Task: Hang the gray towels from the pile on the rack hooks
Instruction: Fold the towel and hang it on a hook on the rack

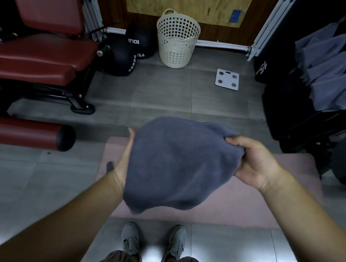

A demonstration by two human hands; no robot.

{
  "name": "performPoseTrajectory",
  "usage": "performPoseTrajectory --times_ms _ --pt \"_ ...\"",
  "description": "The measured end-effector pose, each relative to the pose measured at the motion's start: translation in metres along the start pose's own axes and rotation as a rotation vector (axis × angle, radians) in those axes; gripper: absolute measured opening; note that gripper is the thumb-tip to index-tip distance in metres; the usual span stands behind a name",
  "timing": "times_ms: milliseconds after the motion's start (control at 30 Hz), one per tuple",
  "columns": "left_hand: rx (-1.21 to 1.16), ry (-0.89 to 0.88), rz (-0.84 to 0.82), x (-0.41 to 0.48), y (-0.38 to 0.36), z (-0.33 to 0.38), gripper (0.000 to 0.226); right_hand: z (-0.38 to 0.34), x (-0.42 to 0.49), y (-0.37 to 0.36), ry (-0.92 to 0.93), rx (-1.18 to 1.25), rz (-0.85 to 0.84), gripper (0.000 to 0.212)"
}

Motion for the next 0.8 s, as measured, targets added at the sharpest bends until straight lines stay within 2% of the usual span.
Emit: performPoseTrajectory --times_ms 33,67,167,233,267,333,400,500,633,667,733,800 --pt "0.027 0.037 -0.035 0.0 0.002 -0.008 0.091 0.002 0.001 0.005 -0.012 0.008 0.031 0.051" --pt "0.036 0.058 -0.069 -0.003 0.0 -0.011 0.097 0.003 0.001 0.009 -0.026 0.004 0.053 0.049" --pt "0.054 0.169 -0.342 -0.015 -0.034 -0.011 0.068 0.003 -0.002 0.018 -0.066 0.001 0.113 0.042" --pt "0.127 0.216 -0.483 -0.017 -0.05 -0.007 0.059 -0.002 -0.004 0.023 -0.01 0.044 0.121 0.035" --pt "0.104 0.233 -0.481 -0.014 -0.05 -0.006 0.058 -0.005 -0.004 0.021 0.046 0.086 0.072 0.047" --pt "0.03 0.223 -0.411 -0.01 -0.051 0.002 0.051 -0.006 -0.004 0.007 0.106 0.154 -0.125 0.086" --pt "-0.032 0.163 -0.374 -0.008 -0.054 0.014 0.038 0.01 -0.003 -0.004 0.068 0.106 -0.228 0.096" --pt "-0.079 0.105 -0.316 -0.005 -0.052 0.025 0.039 0.038 0.0 -0.006 -0.033 -0.002 -0.241 0.073" --pt "-0.155 0.066 -0.187 -0.002 -0.032 0.024 0.049 0.041 0.0 0.005 0.003 -0.043 -0.071 0.049" --pt "-0.121 0.103 -0.175 -0.003 -0.03 0.019 0.052 0.039 0.0 0.01 0.02 -0.03 -0.011 0.047" --pt "0.032 0.223 -0.154 -0.003 -0.021 0.004 0.04 0.035 -0.001 0.018 0.043 -0.081 0.095 0.042" --pt "0.276 0.288 -0.031 0.003 0.001 -0.003 0.028 0.033 -0.003 0.027 0.033 -0.23 0.217 0.032"
Point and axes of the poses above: each hand's wrist, its own x-axis towards the middle knuckle, its own y-axis out of the back of the hand, z = x × y, the point moved 8 cm from there along x, towards the middle knuckle, and after that the axes turned 12 degrees about -z, right-handed, at the moved point
